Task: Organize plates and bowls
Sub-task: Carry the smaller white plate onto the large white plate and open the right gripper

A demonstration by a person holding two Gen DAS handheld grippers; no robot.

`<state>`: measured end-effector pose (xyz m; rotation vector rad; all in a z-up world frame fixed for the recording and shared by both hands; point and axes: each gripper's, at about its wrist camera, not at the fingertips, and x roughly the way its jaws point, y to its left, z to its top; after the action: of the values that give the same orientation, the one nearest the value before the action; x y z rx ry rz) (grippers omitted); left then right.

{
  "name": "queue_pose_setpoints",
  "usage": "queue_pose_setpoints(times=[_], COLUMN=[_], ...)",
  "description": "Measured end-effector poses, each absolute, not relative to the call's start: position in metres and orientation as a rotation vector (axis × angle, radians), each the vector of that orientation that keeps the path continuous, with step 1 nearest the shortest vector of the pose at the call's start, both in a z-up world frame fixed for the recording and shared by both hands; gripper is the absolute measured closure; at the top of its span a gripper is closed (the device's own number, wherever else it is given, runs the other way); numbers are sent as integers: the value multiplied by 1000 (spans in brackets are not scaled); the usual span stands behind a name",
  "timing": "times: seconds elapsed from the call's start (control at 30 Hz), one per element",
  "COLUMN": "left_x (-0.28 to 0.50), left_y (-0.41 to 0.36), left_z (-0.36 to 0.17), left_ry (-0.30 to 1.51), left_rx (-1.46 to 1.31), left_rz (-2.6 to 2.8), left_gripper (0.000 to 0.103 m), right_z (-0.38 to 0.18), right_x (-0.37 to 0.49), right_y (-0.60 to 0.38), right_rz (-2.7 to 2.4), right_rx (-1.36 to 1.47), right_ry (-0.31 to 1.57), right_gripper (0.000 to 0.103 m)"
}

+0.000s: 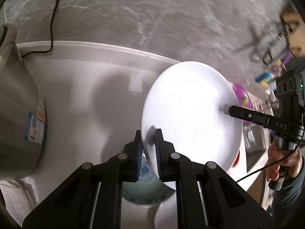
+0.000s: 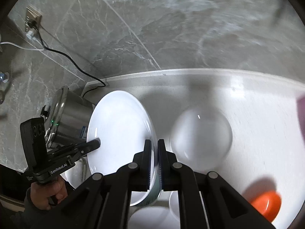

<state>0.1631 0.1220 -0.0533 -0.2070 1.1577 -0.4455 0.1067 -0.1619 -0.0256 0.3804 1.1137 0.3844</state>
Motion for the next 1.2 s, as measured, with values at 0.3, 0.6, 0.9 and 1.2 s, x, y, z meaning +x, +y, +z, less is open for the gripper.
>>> queue_pose_setpoints(times=[0.3, 0.6, 0.9, 1.2], left_x=[49, -65, -106, -102], left_y=[87, 53, 42, 35], left_z=[-54, -100, -151, -172], left_ry=[1181, 1265, 1299, 1288], left_rx=[-159, -170, -184, -128], left_rz=[-481, -412, -355, -332], left_gripper=[93, 92, 92, 90], right_z=[-40, -91, -148, -175], right_x=[19, -57, -83, -85], right_y=[-183, -207, -214, -212], right_rz=[343, 364, 365, 339], right_rx=[469, 497, 506, 461], right_ry=[1101, 1167, 1221, 1222], right_gripper=[94, 94, 94, 94])
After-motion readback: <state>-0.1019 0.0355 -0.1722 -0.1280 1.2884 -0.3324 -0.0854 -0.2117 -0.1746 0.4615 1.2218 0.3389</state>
